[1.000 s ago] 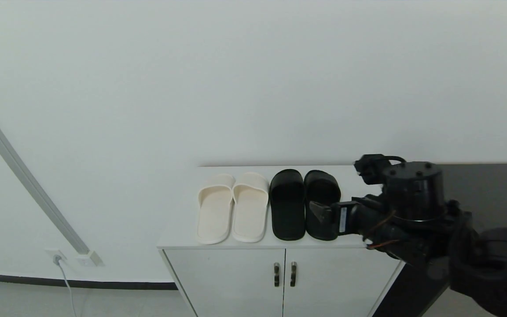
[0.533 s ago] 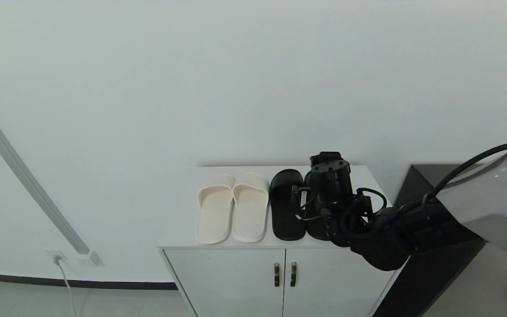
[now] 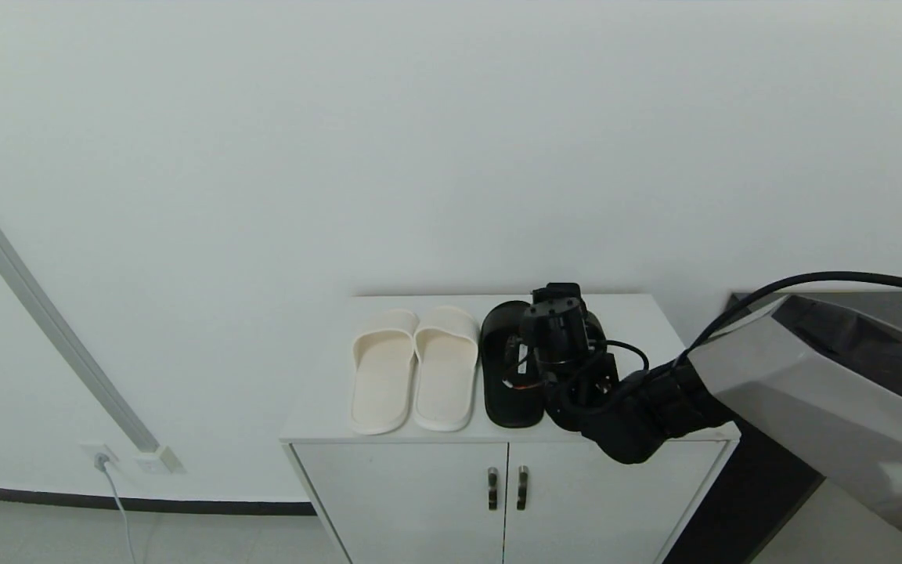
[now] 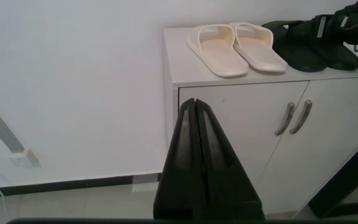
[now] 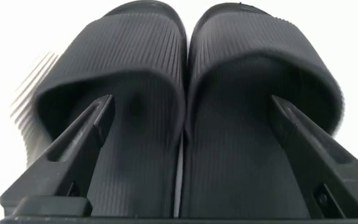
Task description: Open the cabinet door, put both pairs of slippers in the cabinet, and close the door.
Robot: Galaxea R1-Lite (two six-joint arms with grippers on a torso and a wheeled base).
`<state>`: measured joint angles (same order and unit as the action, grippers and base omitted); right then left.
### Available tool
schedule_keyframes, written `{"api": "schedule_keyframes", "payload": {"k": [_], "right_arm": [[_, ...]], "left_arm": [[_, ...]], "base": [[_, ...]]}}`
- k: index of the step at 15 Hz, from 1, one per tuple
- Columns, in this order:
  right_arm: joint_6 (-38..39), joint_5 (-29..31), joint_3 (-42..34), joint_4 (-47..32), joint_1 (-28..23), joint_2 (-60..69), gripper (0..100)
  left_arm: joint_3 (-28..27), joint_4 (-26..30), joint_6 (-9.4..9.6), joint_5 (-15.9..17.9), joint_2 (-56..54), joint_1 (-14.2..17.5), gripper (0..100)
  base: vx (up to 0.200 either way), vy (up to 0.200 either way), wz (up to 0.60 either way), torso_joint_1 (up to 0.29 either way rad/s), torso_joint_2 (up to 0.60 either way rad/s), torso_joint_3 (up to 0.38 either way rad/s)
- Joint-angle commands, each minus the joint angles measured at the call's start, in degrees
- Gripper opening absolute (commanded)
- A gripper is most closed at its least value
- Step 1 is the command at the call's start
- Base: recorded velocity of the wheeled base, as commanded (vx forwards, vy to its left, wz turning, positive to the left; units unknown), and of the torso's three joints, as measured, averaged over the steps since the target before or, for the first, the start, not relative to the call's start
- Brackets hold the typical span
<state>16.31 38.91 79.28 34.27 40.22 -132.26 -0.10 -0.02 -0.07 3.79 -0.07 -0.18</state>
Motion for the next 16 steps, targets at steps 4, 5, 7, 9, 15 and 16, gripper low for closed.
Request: {"api": "schedule_keyframes", "payload": {"k": [4, 5, 7, 9, 15, 16], "right_arm": [[-0.23, 0.81, 9.93, -4.03, -1.98, -6.08, 100], [-0.23, 0.99, 11.87, -5.09, -2.25, -7.23, 100], [-0.31, 0.99, 12.83, -5.18, -2.16, -7.75, 0], [-0.31, 0.99, 12.83, -5.18, -2.25, -7.75, 0], [-0.4, 1.34, 5.89, -4.82, -2.07, 1.74, 0], [-0.49, 1.34, 4.57, -4.82, -1.98, 3.14, 0]], "left_arm": [[0.01, -0.06, -0.01, -0.01, 0.07, 0.01, 0], [0.01, -0.06, -0.01, -0.01, 0.07, 0.01, 0], [0.01, 0.02, -0.01, -0.01, 0.07, 0.01, 0], [0.01, -0.06, -0.01, -0.01, 0.07, 0.01, 0], [0.01, -0.06, -0.1, -0.01, 0.07, 0.01, 0], [0.01, -0.06, -0.1, -0.01, 0.07, 0.01, 0]], "base": [[0.0, 0.0, 0.0, 0.0, 0.0, 0.0], [0.0, 0.0, 0.0, 0.0, 0.0, 0.0], [0.0, 0.0, 0.0, 0.0, 0.0, 0.0], [0.0, 0.0, 0.0, 0.0, 0.0, 0.0], [0.0, 0.0, 0.0, 0.0, 0.0, 0.0], [0.0, 0.0, 0.0, 0.0, 0.0, 0.0]]}}
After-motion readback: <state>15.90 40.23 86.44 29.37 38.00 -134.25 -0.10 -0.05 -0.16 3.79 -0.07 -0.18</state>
